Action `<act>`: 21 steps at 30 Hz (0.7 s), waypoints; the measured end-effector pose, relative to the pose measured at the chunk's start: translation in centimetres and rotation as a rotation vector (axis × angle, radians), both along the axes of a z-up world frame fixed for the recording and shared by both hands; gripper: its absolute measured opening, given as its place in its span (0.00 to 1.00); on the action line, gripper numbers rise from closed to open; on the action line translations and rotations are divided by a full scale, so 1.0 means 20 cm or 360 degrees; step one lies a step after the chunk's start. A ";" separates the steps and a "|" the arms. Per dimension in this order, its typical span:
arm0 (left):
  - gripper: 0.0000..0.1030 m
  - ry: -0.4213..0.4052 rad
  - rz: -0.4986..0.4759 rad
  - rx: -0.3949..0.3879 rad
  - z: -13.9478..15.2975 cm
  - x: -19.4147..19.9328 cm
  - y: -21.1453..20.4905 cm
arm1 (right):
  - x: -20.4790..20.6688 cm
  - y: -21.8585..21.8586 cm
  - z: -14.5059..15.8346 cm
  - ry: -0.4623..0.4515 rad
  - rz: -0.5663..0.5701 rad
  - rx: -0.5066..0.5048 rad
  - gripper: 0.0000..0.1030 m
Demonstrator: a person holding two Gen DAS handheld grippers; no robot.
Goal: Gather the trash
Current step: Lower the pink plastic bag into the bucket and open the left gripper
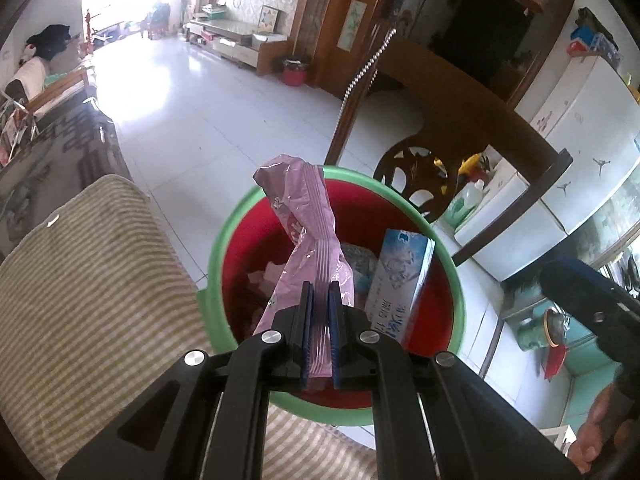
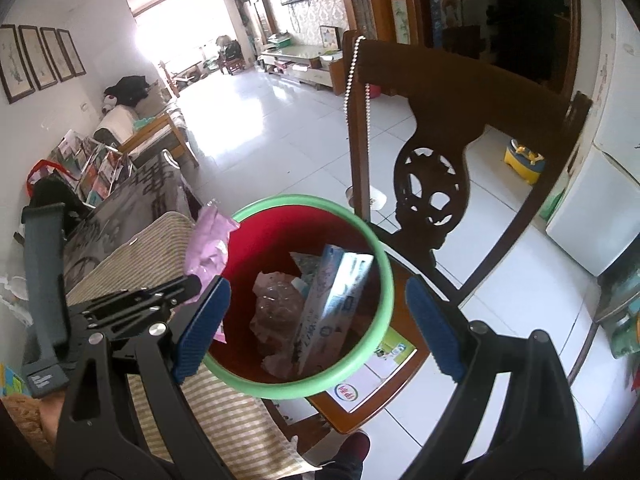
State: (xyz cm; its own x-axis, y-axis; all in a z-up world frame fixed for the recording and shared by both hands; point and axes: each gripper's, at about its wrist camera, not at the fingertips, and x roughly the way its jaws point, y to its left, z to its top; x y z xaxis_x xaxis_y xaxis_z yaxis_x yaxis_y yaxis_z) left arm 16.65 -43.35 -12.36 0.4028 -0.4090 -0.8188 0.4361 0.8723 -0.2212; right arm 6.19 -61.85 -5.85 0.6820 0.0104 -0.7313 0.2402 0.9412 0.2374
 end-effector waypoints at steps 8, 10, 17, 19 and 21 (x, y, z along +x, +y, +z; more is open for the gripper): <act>0.05 0.0041 -0.0034 0.0080 -0.05 0.03 -0.08 | 0.00 -0.04 0.03 -0.0039 0.0004 0.0008 0.86; 0.05 0.0061 -0.0029 0.0100 -0.07 0.05 -0.11 | 0.00 -0.04 0.03 -0.0043 0.0012 0.0011 0.86; 0.05 0.0119 0.0003 0.0184 -0.17 0.11 -0.16 | 0.04 -0.04 0.01 -0.0036 0.0049 0.0034 0.86; 0.06 0.0142 0.0019 0.0208 -0.20 0.13 -0.16 | 0.05 -0.03 0.00 -0.0032 0.0062 0.0042 0.86; 0.08 0.0159 0.0030 0.0221 -0.22 0.14 -0.16 | 0.06 -0.04 -0.01 -0.0025 0.0074 0.0050 0.86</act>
